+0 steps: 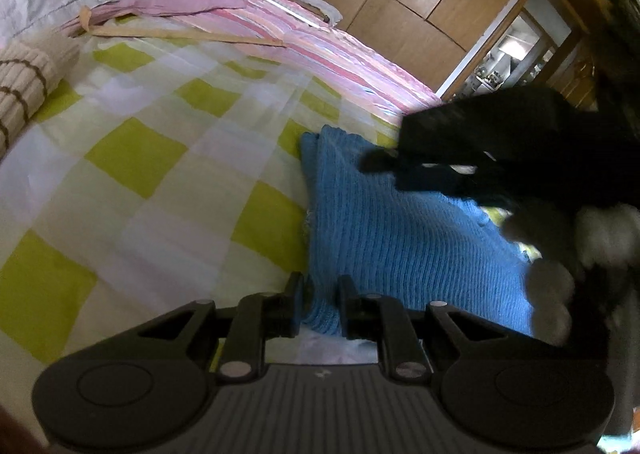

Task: Fold small clothes

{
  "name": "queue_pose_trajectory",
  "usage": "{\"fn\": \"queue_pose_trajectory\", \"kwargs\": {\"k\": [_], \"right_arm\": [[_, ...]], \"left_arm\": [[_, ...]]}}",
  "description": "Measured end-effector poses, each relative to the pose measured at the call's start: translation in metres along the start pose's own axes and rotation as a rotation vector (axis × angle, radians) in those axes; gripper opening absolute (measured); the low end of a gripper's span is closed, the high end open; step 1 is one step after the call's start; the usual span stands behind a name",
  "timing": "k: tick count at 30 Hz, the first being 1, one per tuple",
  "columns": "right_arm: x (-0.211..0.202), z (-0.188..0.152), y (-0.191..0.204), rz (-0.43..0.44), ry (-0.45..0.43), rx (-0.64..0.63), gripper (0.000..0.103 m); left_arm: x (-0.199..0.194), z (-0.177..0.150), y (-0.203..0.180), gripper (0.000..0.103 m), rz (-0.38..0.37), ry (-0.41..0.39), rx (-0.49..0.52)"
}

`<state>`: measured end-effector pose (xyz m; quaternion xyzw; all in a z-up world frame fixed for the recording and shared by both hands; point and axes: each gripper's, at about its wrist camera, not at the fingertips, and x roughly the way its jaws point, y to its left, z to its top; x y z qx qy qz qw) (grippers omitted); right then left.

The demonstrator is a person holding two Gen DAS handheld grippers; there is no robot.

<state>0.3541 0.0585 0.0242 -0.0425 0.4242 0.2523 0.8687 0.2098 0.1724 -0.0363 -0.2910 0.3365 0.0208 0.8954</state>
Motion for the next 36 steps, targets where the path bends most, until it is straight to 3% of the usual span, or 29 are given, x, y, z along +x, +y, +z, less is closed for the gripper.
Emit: {"fn": "queue_pose_trajectory", "kwargs": {"k": [11,20,24,29,36], "right_arm": [[0.055,0.023,0.044,-0.089,0.099,-0.111,0.045],[0.076,0.019,0.067,-0.202,0.127,-0.287,0.046],[0.076,0.022,0.062,-0.216,0.126,-0.279,0.031],[0.067,0.027,0.051,-0.185,0.122,-0.247,0.013],[0.035,0.037,0.024,-0.11,0.076,-0.164,0.009]], "left_arm": [[0.003,0.001,0.001,0.022,-0.006,0.003,0.009],[0.002,-0.005,-0.009,0.025,0.019,-0.011,0.065],[-0.001,-0.007,-0.011,0.028,0.018,-0.018,0.065],[-0.007,-0.01,-0.012,0.043,-0.022,-0.052,0.051],[-0.011,-0.02,-0.022,0.059,-0.021,-0.11,0.088]]}}
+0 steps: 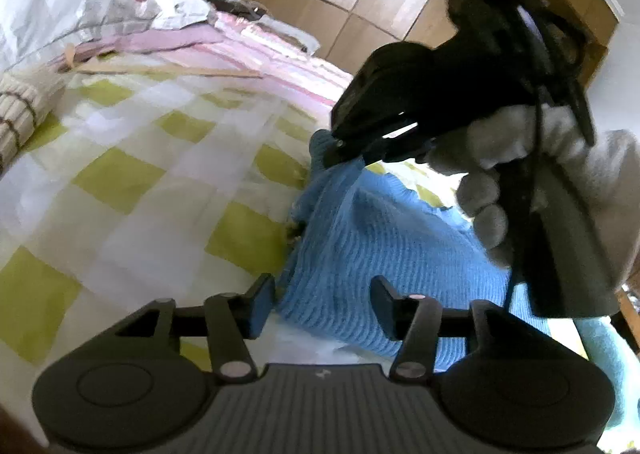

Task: Fold small clothes
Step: 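Lift the side edge with the left tool and fold it across the sweater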

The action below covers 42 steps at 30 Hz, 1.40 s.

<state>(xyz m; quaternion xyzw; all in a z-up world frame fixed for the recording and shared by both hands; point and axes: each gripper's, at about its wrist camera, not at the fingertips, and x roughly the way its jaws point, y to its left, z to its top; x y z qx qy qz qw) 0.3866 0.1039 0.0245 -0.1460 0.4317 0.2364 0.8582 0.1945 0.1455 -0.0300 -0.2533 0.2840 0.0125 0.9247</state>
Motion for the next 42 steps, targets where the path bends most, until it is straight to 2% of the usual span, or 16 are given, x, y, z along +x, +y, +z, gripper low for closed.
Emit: {"fn": "queue_pose_trajectory", "kwargs": {"k": [5,10,16,21,27,28,29,30,32,34,42], "right_arm": [[-0.023,-0.001,-0.024,0.054,-0.04,0.063,0.009],[-0.042,-0.006,-0.042,0.096,-0.067,0.097,0.009],[-0.065,-0.013,-0.066,0.146,-0.104,0.154,0.009],[-0.08,-0.021,-0.088,0.168,-0.131,0.197,0.009],[-0.089,-0.028,-0.11,0.198,-0.141,0.244,0.009],[-0.091,-0.029,-0.114,0.203,-0.142,0.251,0.009],[-0.093,-0.03,-0.118,0.209,-0.145,0.258,0.009],[-0.095,-0.031,-0.122,0.213,-0.147,0.265,0.009],[-0.098,-0.033,-0.131,0.22,-0.156,0.282,0.009],[-0.102,-0.036,-0.141,0.224,-0.165,0.296,0.009],[-0.118,-0.054,-0.202,0.219,-0.217,0.392,0.009]], "left_arm": [[0.0,-0.007,-0.011,0.069,0.013,-0.035,0.069],[0.005,-0.01,-0.016,0.073,0.023,-0.046,0.103],[0.0,-0.016,-0.014,0.074,0.025,-0.047,0.045],[0.005,-0.018,-0.024,0.074,0.05,-0.054,0.069],[0.008,-0.012,-0.049,0.073,0.056,-0.106,0.159],[0.009,-0.009,-0.053,0.071,0.057,-0.114,0.17],[0.009,-0.007,-0.058,0.06,0.056,-0.117,0.182],[0.011,-0.003,-0.064,0.055,0.05,-0.109,0.196],[0.013,0.001,-0.073,0.035,0.035,-0.094,0.208],[0.014,0.005,-0.085,0.024,0.002,-0.081,0.217],[0.013,0.007,-0.155,0.024,-0.09,-0.104,0.326]]}}
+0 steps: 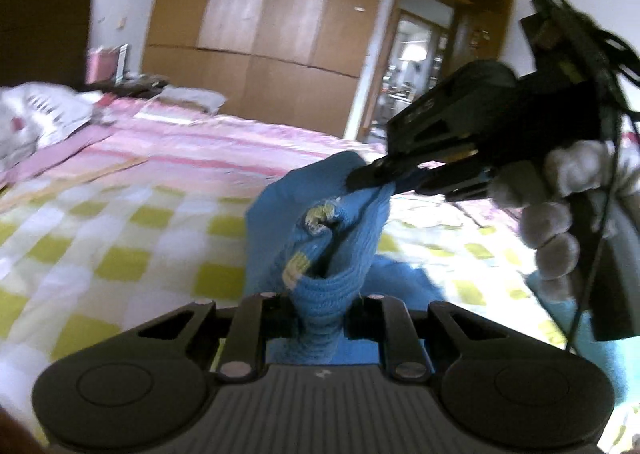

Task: Fold small clothes

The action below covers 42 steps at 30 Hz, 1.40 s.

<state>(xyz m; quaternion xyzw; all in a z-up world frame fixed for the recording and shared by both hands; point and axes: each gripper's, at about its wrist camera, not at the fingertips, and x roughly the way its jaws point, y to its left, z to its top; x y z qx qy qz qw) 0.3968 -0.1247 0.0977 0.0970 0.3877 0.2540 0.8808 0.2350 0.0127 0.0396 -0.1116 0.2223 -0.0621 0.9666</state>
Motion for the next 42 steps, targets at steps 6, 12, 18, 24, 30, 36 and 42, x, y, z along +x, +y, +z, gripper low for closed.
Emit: {"fn": "queue_pose_trajectory", "kwargs": {"k": [6,12,18,24,30,36,42], "right_arm": [[-0.012,-0.002,-0.054,-0.023,-0.026,0.077,0.009],[-0.009,-0.018,-0.1,-0.074,-0.012,0.123,0.009],[0.003,-0.034,-0.131,-0.106,0.009,0.157,0.009],[0.009,-0.049,-0.147,-0.12,0.026,0.176,0.01],[0.004,-0.055,-0.151,-0.122,0.017,0.189,0.016],[-0.034,-0.063,-0.15,-0.118,-0.054,0.185,0.017],[-0.071,-0.09,-0.126,-0.015,-0.059,0.136,0.023]], "left_arm": [[0.02,-0.006,-0.05,0.024,-0.043,0.017,0.109],[0.042,-0.024,-0.089,0.024,-0.059,0.066,0.185],[0.06,-0.042,-0.11,0.024,-0.061,0.116,0.233],[0.066,-0.051,-0.119,0.025,-0.064,0.15,0.257],[0.065,-0.052,-0.124,0.036,-0.097,0.161,0.277],[0.034,-0.05,-0.122,0.041,-0.171,0.162,0.303],[-0.013,-0.047,-0.104,0.043,-0.182,0.148,0.279]]}}
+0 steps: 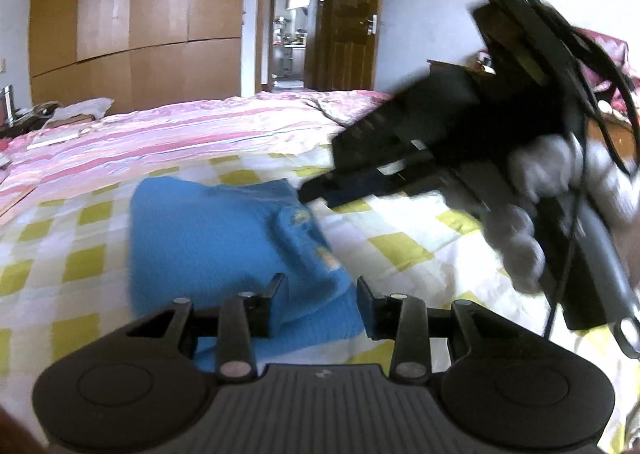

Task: Fold small clothes

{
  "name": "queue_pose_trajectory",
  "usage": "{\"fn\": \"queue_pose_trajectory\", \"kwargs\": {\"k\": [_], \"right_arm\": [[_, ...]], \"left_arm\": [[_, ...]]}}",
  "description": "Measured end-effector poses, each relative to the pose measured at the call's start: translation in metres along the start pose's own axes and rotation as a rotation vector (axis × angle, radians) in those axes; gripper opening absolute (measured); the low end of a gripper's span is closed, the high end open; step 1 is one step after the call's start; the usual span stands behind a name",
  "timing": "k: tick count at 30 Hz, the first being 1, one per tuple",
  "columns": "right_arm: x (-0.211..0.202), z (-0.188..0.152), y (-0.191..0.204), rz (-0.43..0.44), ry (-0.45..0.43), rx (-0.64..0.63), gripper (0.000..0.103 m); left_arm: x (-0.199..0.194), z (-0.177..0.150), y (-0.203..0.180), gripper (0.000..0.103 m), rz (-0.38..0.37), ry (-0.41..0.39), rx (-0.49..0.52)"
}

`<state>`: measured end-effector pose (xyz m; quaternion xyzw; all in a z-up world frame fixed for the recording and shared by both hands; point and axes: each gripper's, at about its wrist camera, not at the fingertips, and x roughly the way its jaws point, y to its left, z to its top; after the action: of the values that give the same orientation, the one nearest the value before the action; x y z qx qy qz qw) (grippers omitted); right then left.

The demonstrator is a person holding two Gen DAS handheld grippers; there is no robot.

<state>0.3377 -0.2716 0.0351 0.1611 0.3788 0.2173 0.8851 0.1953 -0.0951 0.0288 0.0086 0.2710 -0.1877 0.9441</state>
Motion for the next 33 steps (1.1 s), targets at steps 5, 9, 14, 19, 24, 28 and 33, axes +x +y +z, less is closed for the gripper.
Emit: {"fn": "queue_pose_trajectory", "kwargs": {"k": [5,9,14,19,24,28,33], "right_arm": [[-0.005,-0.027,0.007,0.062,0.042,0.022,0.031],[0.008,-0.039,0.01,0.065,0.069,0.023,0.034],[0.015,-0.049,0.007,0.064,0.082,0.029,0.01],[-0.007,-0.057,-0.009,0.094,0.048,0.094,0.004],[-0.009,-0.072,-0.021,0.049,0.074,0.112,0.004],[-0.008,-0.075,-0.024,0.049,0.085,0.143,0.01],[-0.031,-0.058,-0.021,0.068,0.008,0.143,0.019]], "left_arm": [[-0.02,0.001,0.021,0.043,0.068,-0.014,-0.024],[-0.015,0.005,0.036,0.044,0.117,0.005,-0.046],[-0.005,0.009,0.044,0.044,0.149,0.006,-0.055],[0.005,0.01,0.052,0.045,0.157,0.0,-0.081],[0.034,-0.001,0.059,0.048,0.17,0.089,-0.094],[0.034,-0.003,0.057,0.048,0.168,0.091,-0.071],[0.029,0.001,0.064,0.048,0.158,0.078,-0.082]]}}
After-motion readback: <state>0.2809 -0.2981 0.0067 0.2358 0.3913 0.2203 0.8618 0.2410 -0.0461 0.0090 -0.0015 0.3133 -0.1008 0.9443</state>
